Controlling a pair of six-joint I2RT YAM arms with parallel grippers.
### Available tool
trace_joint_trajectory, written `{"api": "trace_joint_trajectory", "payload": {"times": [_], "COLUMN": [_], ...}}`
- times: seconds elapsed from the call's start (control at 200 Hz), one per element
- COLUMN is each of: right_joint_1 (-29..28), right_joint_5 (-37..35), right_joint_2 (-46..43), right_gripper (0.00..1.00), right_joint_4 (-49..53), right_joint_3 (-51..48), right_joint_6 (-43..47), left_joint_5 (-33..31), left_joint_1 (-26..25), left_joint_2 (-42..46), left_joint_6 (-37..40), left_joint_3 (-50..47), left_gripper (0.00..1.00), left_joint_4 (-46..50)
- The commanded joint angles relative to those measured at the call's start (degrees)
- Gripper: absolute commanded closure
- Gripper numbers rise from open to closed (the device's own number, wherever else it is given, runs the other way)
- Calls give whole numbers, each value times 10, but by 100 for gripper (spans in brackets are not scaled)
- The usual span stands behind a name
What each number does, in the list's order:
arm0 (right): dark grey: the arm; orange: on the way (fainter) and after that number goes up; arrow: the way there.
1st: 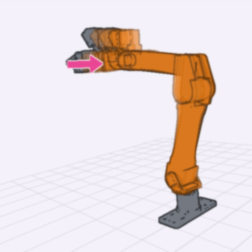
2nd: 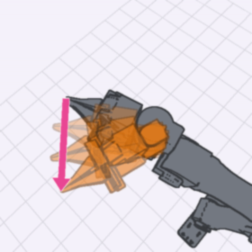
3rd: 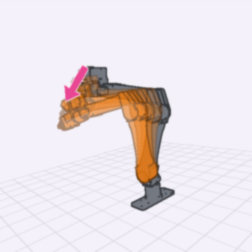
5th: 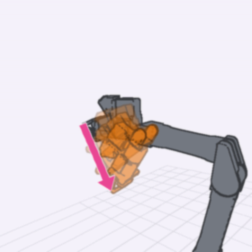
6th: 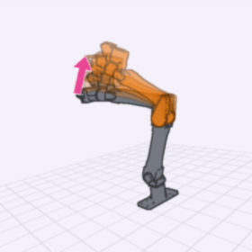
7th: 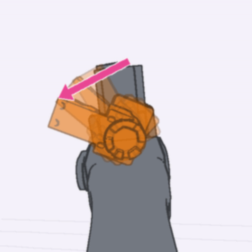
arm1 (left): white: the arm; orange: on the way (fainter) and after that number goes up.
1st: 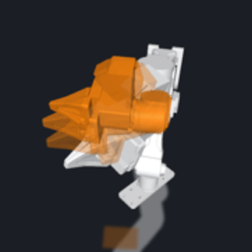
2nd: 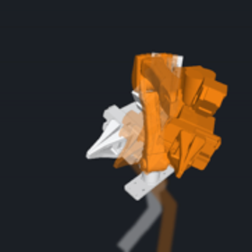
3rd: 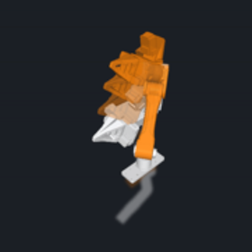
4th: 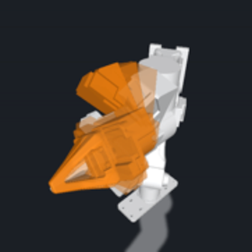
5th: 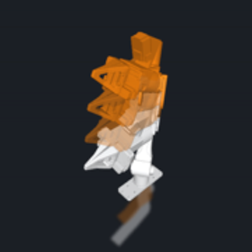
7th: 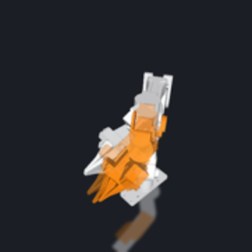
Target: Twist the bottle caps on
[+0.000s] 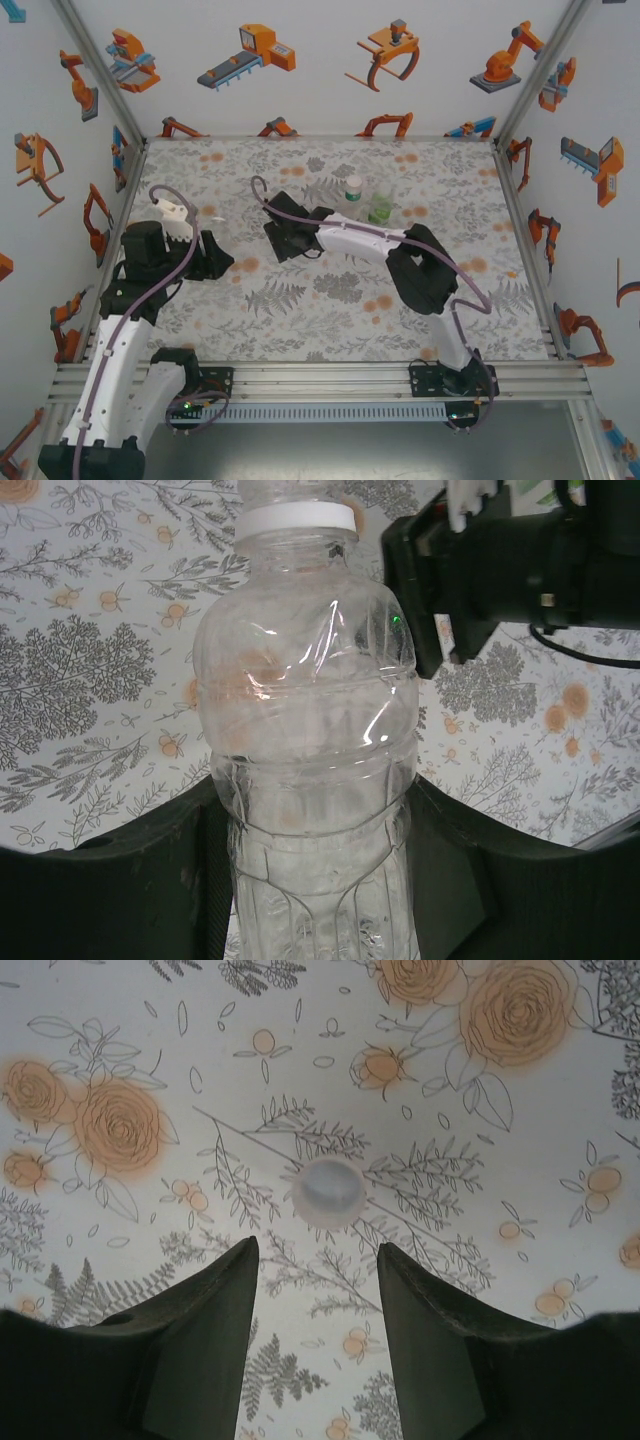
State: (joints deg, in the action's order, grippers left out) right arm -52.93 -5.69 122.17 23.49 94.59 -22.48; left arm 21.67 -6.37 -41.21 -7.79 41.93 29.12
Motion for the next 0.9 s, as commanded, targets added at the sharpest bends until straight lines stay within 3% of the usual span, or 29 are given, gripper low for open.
{"api": "trace_joint_trajectory", "payload": {"times": [0.0,0.891], "right_joint_1": [-2,-1], "right_joint_5": [-13,-17], "right_joint_2": [21,71], "right_gripper": [50,57], "right_joint_4": [0,23], "right_joint_3": [33,73], "right_joint_6": [5,13], "left_joint_5": [15,31], "left_joint_1": [4,6], "left_joint_2": [6,-10], "left_joint_6": [17,13], "left_joint_3": [8,10], "left_gripper": [89,88], "left_joint_4": [-13,-13]}}
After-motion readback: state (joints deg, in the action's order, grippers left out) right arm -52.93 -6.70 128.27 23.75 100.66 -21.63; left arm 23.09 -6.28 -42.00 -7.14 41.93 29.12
